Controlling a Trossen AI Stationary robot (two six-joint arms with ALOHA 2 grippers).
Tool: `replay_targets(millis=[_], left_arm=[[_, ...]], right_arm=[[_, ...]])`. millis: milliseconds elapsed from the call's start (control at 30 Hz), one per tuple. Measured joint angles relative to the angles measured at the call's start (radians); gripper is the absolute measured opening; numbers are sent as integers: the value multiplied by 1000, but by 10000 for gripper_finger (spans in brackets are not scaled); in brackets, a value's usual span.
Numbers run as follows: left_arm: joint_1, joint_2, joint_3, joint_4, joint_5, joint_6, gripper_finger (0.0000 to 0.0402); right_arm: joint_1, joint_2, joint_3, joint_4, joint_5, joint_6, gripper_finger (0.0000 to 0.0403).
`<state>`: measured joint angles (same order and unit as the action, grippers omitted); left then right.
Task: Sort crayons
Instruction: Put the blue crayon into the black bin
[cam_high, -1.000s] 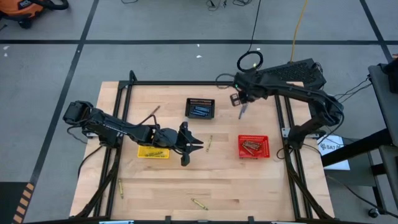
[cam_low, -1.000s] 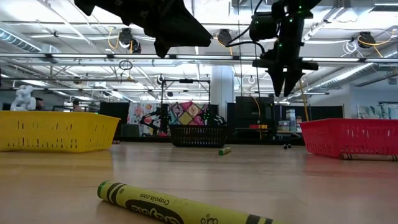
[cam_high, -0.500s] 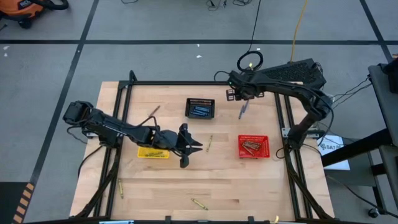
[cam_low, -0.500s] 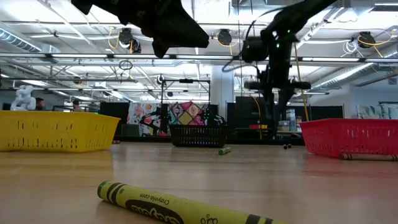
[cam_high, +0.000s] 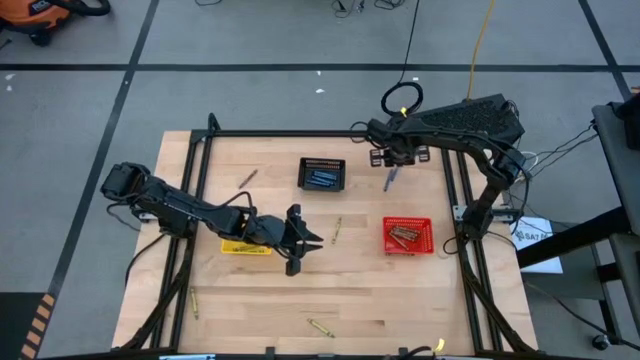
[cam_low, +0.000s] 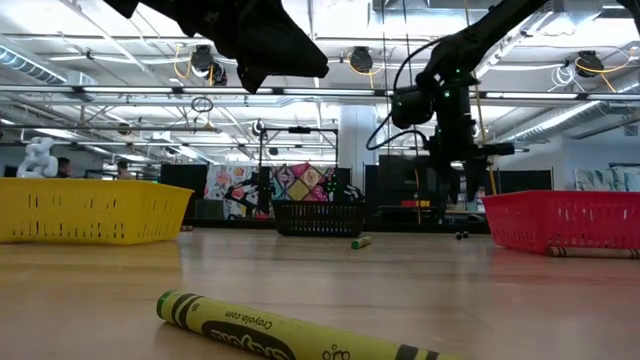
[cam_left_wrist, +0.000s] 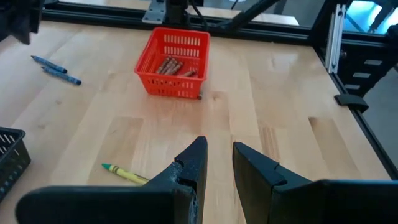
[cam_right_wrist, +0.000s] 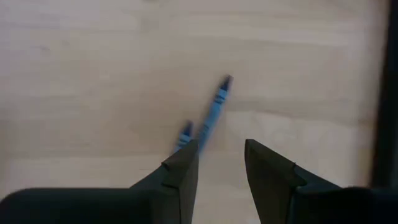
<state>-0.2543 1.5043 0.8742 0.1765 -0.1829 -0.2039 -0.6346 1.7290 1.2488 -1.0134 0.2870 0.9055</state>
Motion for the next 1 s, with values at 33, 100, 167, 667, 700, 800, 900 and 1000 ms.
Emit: replay_targets(millis=[33,100,167,667,700,800,900,1000], left_arm=[[0,0,0,-3,0,0,82],[-4,0,0,-3,0,0,82],[-9,0,0,-3,0,-1,82],[-30,0,0,-16,0,0,82],[-30,0,0,-16,0,0,82],[-30,0,0,-25,0,0,82],[-30,0,0,-39,0,0,82],[-30,0,0,-39,0,0,82]], right_arm=[[-1,0,-1,-13,4,7,118],[-4,0,-14,-10,15,28,118],[-10,0,-36,-5,10,44,118],[-52,0,-147,214,-55,127,118],[-54,0,-147,214,-55,126,118],[-66,0,-147,211,-54,125,118],[-75,0,-147,211,-54,123,118],[-80,0,-157,235,-53,123,118]])
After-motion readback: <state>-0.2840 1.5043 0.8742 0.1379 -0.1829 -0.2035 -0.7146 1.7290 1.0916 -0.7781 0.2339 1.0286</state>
